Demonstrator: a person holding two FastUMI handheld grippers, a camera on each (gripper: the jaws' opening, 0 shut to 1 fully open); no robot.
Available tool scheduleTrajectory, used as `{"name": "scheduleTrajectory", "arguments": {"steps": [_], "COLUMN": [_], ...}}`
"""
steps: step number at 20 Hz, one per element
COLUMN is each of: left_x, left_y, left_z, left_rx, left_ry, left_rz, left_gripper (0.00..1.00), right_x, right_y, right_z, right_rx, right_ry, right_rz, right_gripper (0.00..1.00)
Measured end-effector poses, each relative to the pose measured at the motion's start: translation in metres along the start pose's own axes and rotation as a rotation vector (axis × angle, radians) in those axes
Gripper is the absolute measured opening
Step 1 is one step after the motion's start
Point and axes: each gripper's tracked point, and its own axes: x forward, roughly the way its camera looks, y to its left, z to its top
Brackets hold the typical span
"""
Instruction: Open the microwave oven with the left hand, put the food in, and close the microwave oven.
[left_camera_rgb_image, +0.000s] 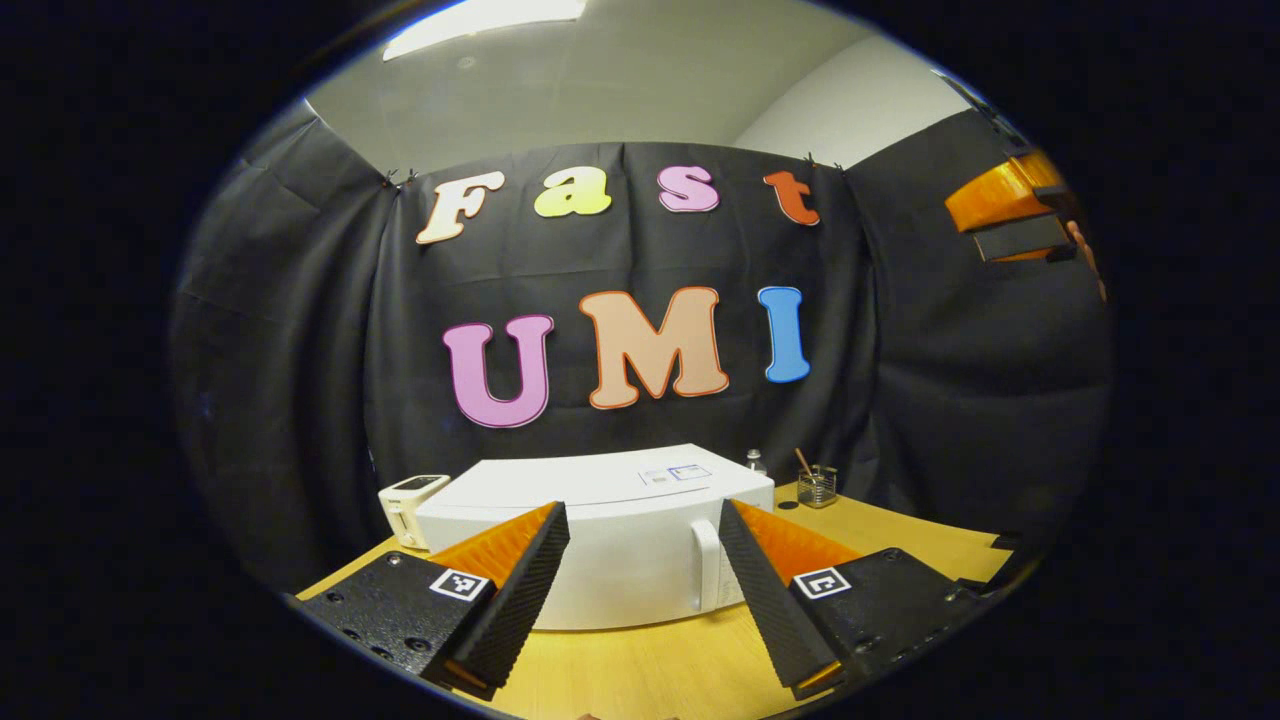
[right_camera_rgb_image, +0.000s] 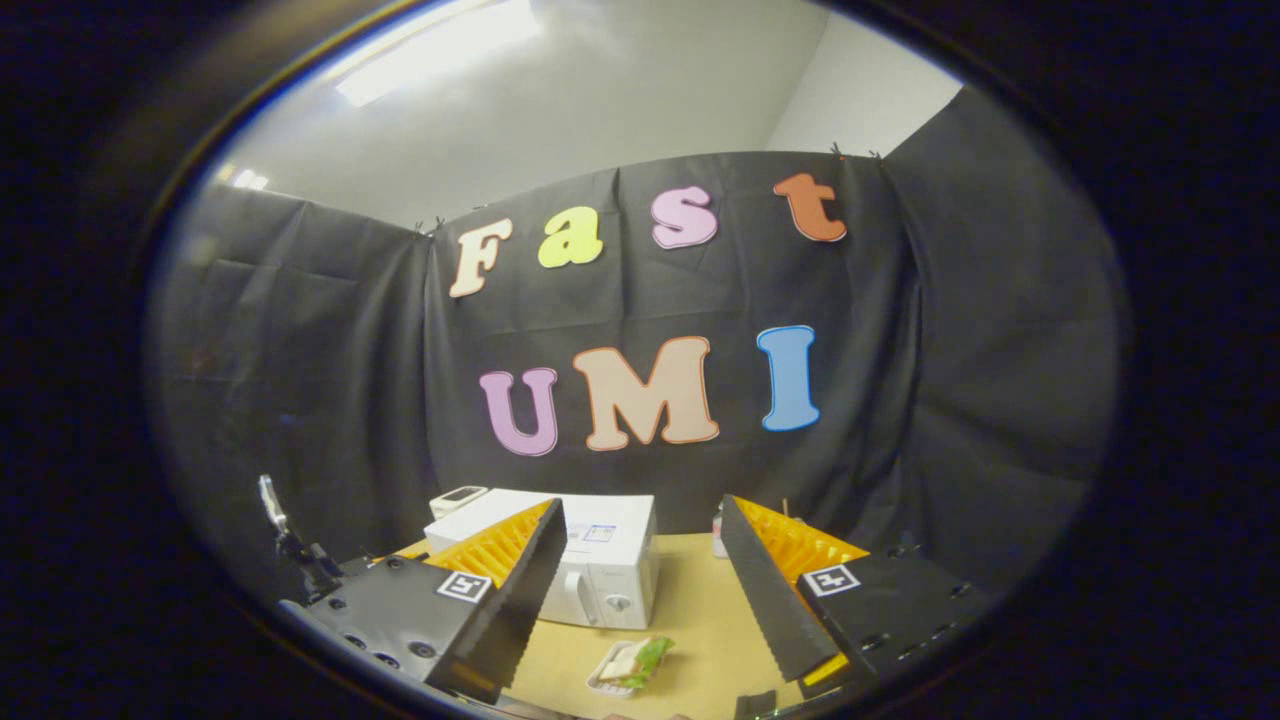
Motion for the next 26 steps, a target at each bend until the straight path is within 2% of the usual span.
{"name": "scheduleTrajectory", "arguments": {"steps": [6,9,13,17,18,19,20,21,25,26], "left_x": [0.045,0.064,0.090,0.111,0.114,0.117,0.120,0.123,0.134,0.136], "left_y": [-0.029,-0.037,-0.055,-0.063,-0.065,-0.065,-0.065,-0.066,-0.070,-0.069], "left_z": [-0.068,-0.094,-0.140,-0.179,-0.184,-0.189,-0.191,-0.194,-0.205,-0.206], "left_rx": [-0.022,-0.006,0.000,-0.020,-0.022,-0.021,-0.021,-0.022,-0.009,-0.001], "left_ry": [0.030,0.022,0.071,0.119,0.122,0.127,0.133,0.138,0.165,0.168], "left_rz": [-0.016,-0.015,-0.041,-0.030,-0.031,-0.031,-0.032,-0.031,-0.035,-0.029], "left_gripper": [0.95,0.95,0.95,0.95,0.94,0.93,0.89,0.87,0.78,0.73], "right_x": [0.030,0.039,0.047,0.050,0.049,0.050,0.052,0.053,0.059,0.059], "right_y": [-0.023,-0.023,-0.011,-0.017,-0.016,-0.015,-0.017,-0.020,-0.029,-0.031], "right_z": [-0.030,-0.040,-0.042,-0.039,-0.040,-0.046,-0.052,-0.060,-0.095,-0.102], "right_rx": [-0.009,-0.017,-0.016,-0.084,-0.100,-0.116,-0.127,-0.138,-0.139,-0.136], "right_ry": [0.029,0.027,-0.002,-0.067,-0.075,-0.073,-0.065,-0.047,0.030,0.045], "right_rz": [-0.031,-0.023,0.012,-0.025,-0.029,-0.030,-0.036,-0.041,-0.041,-0.037], "right_gripper": [0.96,0.96,0.96,0.96,0.91,0.96,0.91,0.97,0.97,0.97]}}
